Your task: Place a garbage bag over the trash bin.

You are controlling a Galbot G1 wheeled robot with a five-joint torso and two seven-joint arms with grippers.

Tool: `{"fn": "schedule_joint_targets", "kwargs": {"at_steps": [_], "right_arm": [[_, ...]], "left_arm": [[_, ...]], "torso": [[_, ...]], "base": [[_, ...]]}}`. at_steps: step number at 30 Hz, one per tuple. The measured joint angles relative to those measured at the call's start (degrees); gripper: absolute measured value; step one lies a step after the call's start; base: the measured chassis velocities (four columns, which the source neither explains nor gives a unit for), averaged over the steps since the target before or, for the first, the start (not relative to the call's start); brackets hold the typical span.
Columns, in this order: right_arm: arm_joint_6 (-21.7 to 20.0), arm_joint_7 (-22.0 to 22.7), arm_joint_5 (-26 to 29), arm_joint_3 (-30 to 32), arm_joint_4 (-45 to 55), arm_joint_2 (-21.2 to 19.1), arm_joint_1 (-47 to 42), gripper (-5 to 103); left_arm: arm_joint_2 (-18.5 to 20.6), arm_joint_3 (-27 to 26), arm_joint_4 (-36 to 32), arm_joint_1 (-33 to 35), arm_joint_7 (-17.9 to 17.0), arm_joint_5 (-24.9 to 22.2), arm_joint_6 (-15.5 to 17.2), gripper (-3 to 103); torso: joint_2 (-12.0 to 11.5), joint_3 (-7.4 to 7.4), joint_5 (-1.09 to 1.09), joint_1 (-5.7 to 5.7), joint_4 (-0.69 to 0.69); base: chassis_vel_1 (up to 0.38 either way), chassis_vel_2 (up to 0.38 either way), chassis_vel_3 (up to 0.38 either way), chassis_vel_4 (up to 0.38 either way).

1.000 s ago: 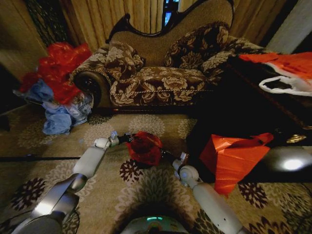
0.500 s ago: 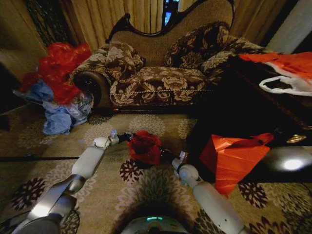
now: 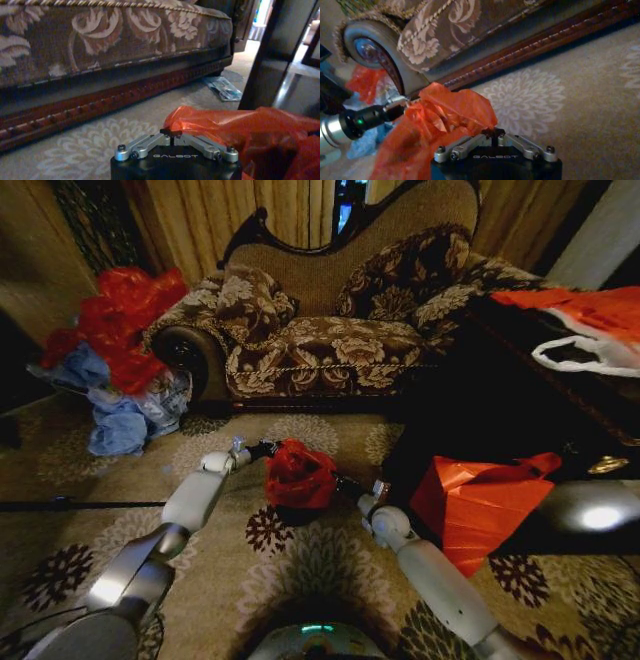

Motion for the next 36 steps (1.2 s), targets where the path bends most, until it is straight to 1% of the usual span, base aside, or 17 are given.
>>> {"fn": "schedule_joint_targets", "kwargs": {"at_steps": [7, 10, 11, 14, 16, 18, 19, 20, 23, 25, 28, 29, 30, 33, 34, 35, 36], "right_arm": [[0.14, -2.04, -1.25, -0.39, -4.48, 0.94, 1.81, 0], [0.24, -2.87, -1.98, -0.6, -5.75, 1.23, 1.99, 0], [0.24, -2.87, -1.98, -0.6, -5.75, 1.23, 1.99, 0], [0.4, -3.4, -2.74, -0.69, -6.33, 1.49, 1.91, 0], [0.4, -3.58, -3.0, -0.73, -6.42, 1.51, 1.84, 0], [0.41, -3.71, -3.21, -0.81, -6.46, 1.57, 1.81, 0], [0.41, -3.73, -3.27, -0.84, -6.54, 1.65, 1.8, 0], [0.42, -3.77, -3.31, -0.84, -6.67, 1.75, 1.8, 0], [0.57, -3.8, -3.38, -0.83, -6.83, 1.9, 1.81, 0], [1.26, -3.76, -3.41, -0.47, -6.84, 2.23, 1.82, 0], [1.37, -3.56, -3.3, -0.3, -5.77, 2.17, 1.82, 0], [1.37, -3.48, -3.29, -0.34, -5.45, 2.06, 1.86, 0], [1.37, -3.48, -3.29, -0.34, -5.45, 2.06, 1.86, 0], [1.33, -3.07, -3.22, -0.47, -5.02, 2.05, 2.14, 0], [1.32, -2.98, -3.21, -0.5, -4.99, 2.09, 2.2, 0], [1.28, -2.91, -3.21, -0.62, -4.91, 2.17, 2.28, 0], [1.28, -2.91, -3.21, -0.62, -4.91, 2.17, 2.28, 0]], "left_arm": [[-3.25, -0.1, 7.5, -2.66, -1.35, 0.15, 0.21, 0], [-3.83, 0.01, 9.34, -2.96, -2.15, 0.26, 3.16, 0], [-3.83, 0.01, 9.34, -2.96, -2.15, 0.26, 3.16, 0], [-3.91, -0.15, 9.34, -2.71, -2.2, 1.25, 6.97, 0], [-3.96, -0.26, 9.3, -2.6, -2.27, 1.61, 7.64, -3], [-4.03, -0.5, 8.98, -2.17, -2.36, 2.01, 8.7, 0], [-4.02, -0.61, 8.42, -1.67, -2.37, 2.14, 9.76, 7], [-4.05, -0.7, 8.25, -1.48, -2.37, 2.27, 10.14, 7], [-4.2, -0.96, 8.08, -1.29, -2.5, 2.31, 10.27, 11], [-4.38, -1.28, 6.91, -0.66, -3.05, 0.25, 9.81, 18], [-4.35, -1.48, 5.32, -0.28, -3.72, -0.72, 9.14, 11], [-4.17, -1.48, 4.5, -0.14, -4.19, -1.27, 8.91, 8], [-4.17, -1.48, 4.5, -0.14, -4.19, -1.27, 8.91, 8], [-3.47, -1.02, 1.76, -0.01, -4.13, -1.84, 9.04, 0], [-3.19, -0.87, 1.26, -0.04, -3.7, -1.84, 9.1, 0], [-2.79, -0.57, 0.89, -0.25, -2.58, -1.71, 9.24, 0], [-2.79, -0.57, 0.89, -0.25, -2.58, -1.71, 9.24, 0]], "torso": [[0.0, 0.0, 0.0, 0.0, 0.0], [0.0, 0.0, -0.01, 0.0, 0.01], [0.0, 0.0, -0.01, 0.0, 0.01], [0.01, -0.03, 0.05, -0.01, 0.03], [0.01, -0.05, 0.06, -0.02, 0.02], [0.03, -0.06, 0.08, -0.03, 0.03], [0.04, -0.07, 0.06, -0.04, 0.04], [0.05, -0.07, 0.05, -0.04, 0.04], [0.05, -0.06, 0.05, -0.04, 0.05], [0.04, -0.02, 0.0, -0.02, 0.08], [0.0, 0.03, -0.05, 0.01, 0.05], [-0.01, 0.04, -0.08, 0.02, 0.0], [-0.01, 0.04, -0.08, 0.02, 0.0], [-0.02, 0.05, -0.11, 0.03, -0.09], [-0.02, 0.04, -0.1, 0.03, -0.08], [-0.02, 0.03, -0.04, 0.02, -0.02], [-0.02, 0.03, -0.04, 0.02, -0.02]], "base": [[0.0, 0.0, 0.0, 0.0], [0.0, 0.0, 0.0, 0.0], [0.0, 0.0, 0.0, 0.0], [0.0, 0.0, 0.0, 0.0], [0.0, 0.0, 0.0, 0.0], [0.0, 0.0, 0.0, 0.0], [0.0, 0.0, 0.0, 0.0], [0.0, 0.0, 0.0, 0.0], [0.0, 0.0, 0.0, 0.0], [0.0, 0.0, 0.0, 0.0], [0.0, 0.0, 0.0, 0.0], [0.0, 0.0, 0.0, 0.0], [0.0, 0.0, 0.0, 0.0], [0.0, 0.0, 0.0, 0.0], [0.0, 0.0, 0.0, 0.0], [0.0, 0.0, 0.0, 0.0], [0.0, 0.0, 0.0, 0.0]]}}
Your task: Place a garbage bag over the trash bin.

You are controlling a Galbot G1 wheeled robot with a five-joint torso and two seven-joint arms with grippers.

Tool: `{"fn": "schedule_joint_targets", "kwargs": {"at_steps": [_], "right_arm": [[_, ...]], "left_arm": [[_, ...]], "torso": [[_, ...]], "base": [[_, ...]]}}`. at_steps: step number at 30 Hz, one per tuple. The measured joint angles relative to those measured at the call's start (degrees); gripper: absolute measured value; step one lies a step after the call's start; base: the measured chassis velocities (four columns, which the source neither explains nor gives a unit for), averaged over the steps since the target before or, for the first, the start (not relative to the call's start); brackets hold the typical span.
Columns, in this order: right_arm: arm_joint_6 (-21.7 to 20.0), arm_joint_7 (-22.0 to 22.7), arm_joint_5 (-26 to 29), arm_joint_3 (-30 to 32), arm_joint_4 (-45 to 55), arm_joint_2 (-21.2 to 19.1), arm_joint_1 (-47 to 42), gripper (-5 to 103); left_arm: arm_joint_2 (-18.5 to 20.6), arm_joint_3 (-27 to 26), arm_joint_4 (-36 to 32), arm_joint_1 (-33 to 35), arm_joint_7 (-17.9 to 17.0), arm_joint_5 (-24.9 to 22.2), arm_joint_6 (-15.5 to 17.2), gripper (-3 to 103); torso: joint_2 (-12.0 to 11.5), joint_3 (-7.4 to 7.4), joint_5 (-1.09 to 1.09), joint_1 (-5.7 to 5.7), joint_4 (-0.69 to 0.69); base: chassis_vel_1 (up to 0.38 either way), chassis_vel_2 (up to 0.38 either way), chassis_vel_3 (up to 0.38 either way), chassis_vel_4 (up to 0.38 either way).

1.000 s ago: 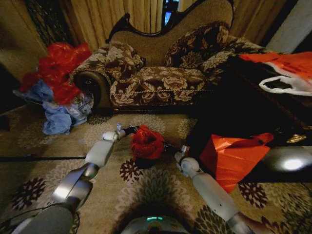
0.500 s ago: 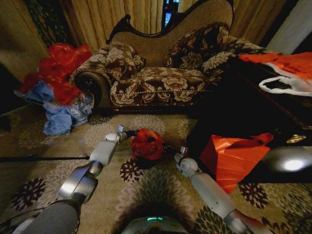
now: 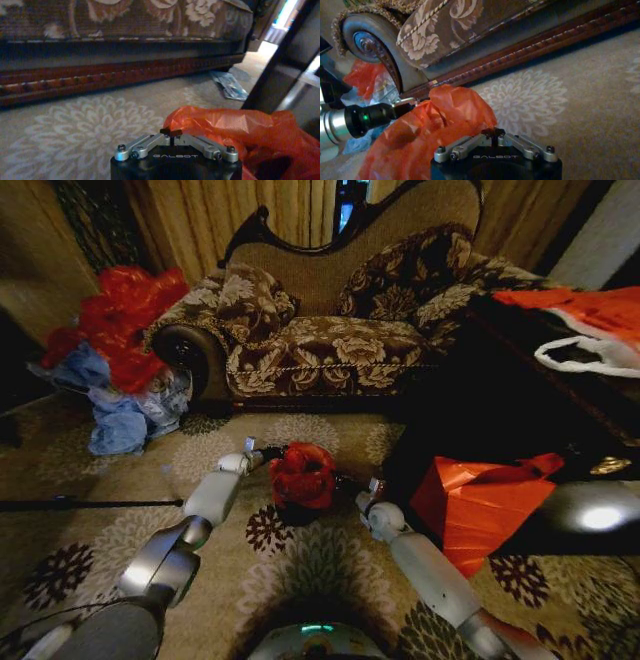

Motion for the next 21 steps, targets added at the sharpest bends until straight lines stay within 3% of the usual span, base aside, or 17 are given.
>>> {"fn": "schedule_joint_targets", "kwargs": {"at_steps": [4, 9, 16, 21], "right_arm": [[-0.24, 0.08, 0.12, -0.35, 0.22, -0.05, 0.09, 0], [-0.37, 0.0, 0.18, -0.59, 0.24, -0.23, 0.08, 0], [-0.43, -0.55, 0.02, -1.3, -0.12, 0.12, -0.03, 0], [-0.43, -0.65, -0.23, -1.86, -0.07, 0.15, -0.16, 0]], "left_arm": [[1.04, 0.53, 0.41, -1.02, 2.36, 1.94, 0.69, 0], [1.61, 0.66, 0.99, -1.26, 2.24, 2.64, 2.11, 0], [1.23, 0.49, 4.88, -3.53, -2.89, 0.49, 6.47, 0], [1.01, 1.11, 5.37, -3.82, -2.35, 0.72, 7.69, 0]], "torso": [[0.0, -0.02, 0.03, -0.01, 0.02], [0.0, -0.02, 0.02, -0.01, 0.02], [0.01, -0.03, 0.03, -0.02, 0.02], [0.01, -0.03, 0.04, -0.02, 0.03]], "base": [[0.0, 0.0, 0.0, 0.0], [0.0, 0.0, 0.0, 0.0], [0.0, 0.0, 0.0, 0.0], [0.0, 0.0, 0.0, 0.0]]}}
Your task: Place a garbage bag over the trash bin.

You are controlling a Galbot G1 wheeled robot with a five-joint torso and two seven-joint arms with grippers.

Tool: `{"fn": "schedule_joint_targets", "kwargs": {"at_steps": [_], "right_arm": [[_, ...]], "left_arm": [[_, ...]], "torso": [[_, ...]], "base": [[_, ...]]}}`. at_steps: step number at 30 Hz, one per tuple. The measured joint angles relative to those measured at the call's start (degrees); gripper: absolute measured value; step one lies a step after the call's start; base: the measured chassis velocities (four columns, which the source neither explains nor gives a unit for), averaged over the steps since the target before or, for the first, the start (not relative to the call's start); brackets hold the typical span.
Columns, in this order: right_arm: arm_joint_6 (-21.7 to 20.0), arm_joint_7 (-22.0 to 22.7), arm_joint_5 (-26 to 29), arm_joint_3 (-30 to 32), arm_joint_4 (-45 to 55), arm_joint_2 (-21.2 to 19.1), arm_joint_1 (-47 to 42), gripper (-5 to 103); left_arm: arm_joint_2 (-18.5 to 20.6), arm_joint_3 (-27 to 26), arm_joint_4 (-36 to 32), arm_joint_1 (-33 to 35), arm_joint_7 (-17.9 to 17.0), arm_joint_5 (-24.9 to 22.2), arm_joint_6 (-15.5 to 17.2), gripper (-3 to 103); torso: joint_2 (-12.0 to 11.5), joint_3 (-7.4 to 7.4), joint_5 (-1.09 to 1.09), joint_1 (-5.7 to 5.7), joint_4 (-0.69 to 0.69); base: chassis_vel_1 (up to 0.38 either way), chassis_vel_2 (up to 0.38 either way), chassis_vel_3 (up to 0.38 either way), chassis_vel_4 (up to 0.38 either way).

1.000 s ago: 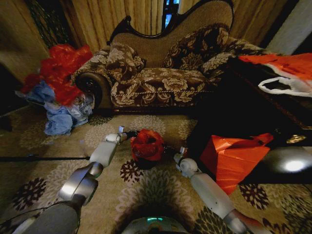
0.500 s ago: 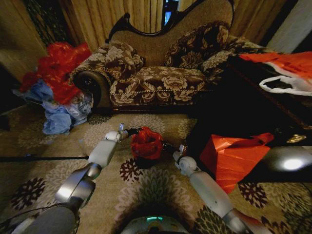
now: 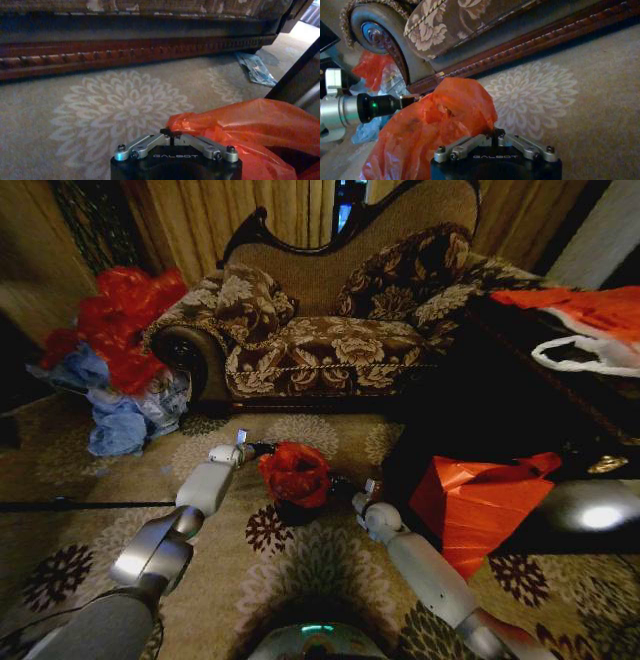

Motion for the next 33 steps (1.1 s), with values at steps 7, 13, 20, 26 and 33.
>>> {"fn": "schedule_joint_targets", "kwargs": {"at_steps": [7, 13, 20, 26, 33], "right_arm": [[0.01, -0.42, -0.3, -0.18, 0.15, -0.06, -0.23, 0], [0.13, -0.97, -1.1, 0.08, -0.26, 0.49, -0.64, 0], [0.19, -1.21, -2.16, 0.26, -0.8, 1.07, -1.5, 0], [0.51, -1.21, -3.1, 0.3, -1.47, 1.64, -2.01, 0], [1.37, -0.78, -3.99, 0.3, -3.04, 3.53, -1.73, 0]], "left_arm": [[-0.35, 1.01, -0.02, 1.29, 1.74, 1.81, 1.36, 0], [-1.44, 1.33, 0.69, 2.52, 1.97, 3.61, 2.15, 0], [-1.73, 0.98, 0.94, 3.33, 1.59, 3.62, 2.57, 0], [-1.32, 0.47, 1.09, 4.41, 1.18, 3.76, 2.62, 0], [-0.78, -0.31, 1.1, 6.1, -0.95, 3.55, 2.57, 0]], "torso": [[0.01, -0.01, 0.01, 0.0, -0.01], [0.02, 0.01, -0.1, 0.0, 0.0], [0.03, 0.0, 0.0, 0.0, 0.0], [0.02, -0.01, -0.01, 0.0, -0.01], [0.01, -0.01, -0.01, 0.0, 0.0]], "base": [[0.0, 0.0, 0.0, 0.0], [0.0, 0.0, 0.0, 0.0], [0.0, 0.0, 0.0, 0.0], [0.0, 0.0, 0.0, 0.0], [0.0, 0.0, 0.0, 0.0]]}}
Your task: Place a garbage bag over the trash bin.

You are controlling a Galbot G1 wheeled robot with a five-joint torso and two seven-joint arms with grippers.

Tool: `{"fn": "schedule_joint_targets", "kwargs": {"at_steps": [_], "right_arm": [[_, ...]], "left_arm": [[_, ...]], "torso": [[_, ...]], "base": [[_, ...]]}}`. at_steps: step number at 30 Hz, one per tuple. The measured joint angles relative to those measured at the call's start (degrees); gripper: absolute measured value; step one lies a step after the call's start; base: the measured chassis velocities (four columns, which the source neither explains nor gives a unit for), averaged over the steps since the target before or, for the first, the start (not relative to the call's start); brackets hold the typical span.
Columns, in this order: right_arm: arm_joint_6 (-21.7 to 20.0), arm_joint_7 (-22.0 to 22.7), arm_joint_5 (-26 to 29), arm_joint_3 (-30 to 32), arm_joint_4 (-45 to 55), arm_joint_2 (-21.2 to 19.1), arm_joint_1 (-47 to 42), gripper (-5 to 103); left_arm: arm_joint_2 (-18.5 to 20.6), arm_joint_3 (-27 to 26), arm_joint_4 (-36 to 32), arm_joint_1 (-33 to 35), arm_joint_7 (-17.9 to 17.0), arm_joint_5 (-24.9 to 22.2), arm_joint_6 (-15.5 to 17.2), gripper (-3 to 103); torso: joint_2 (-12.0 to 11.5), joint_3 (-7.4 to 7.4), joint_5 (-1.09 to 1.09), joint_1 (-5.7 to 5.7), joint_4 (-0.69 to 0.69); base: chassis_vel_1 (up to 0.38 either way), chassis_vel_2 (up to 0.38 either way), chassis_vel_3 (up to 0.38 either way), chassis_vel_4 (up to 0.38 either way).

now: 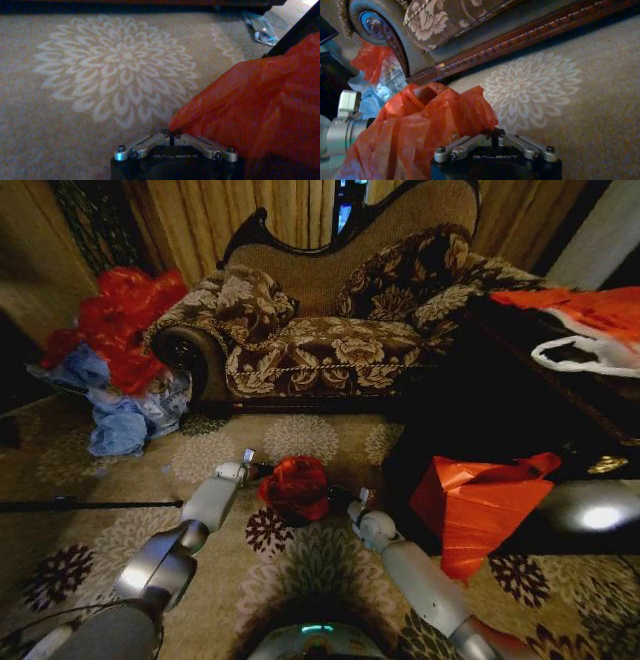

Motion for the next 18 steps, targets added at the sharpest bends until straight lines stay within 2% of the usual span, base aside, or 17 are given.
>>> {"fn": "schedule_joint_targets", "kwargs": {"at_steps": [15, 18], "right_arm": [[1.86, 0.07, -3.52, 0.03, -4.45, 2.86, -0.39, 0], [2.27, 0.02, -4.45, -0.13, -5.31, 3.17, -0.55, 0]], "left_arm": [[0.89, -1.04, -0.05, 4.08, -4.5, -0.75, 0.38, 0], [0.79, -1.11, -0.27, 4.67, -6.28, -0.88, 0.96, 0]], "torso": [[-0.01, 0.0, -0.01, 0.0, 0.0], [-0.01, 0.01, -0.01, 0.0, -0.01]], "base": [[0.0, 0.0, 0.0, 0.0], [0.0, 0.0, 0.0, 0.0]]}}
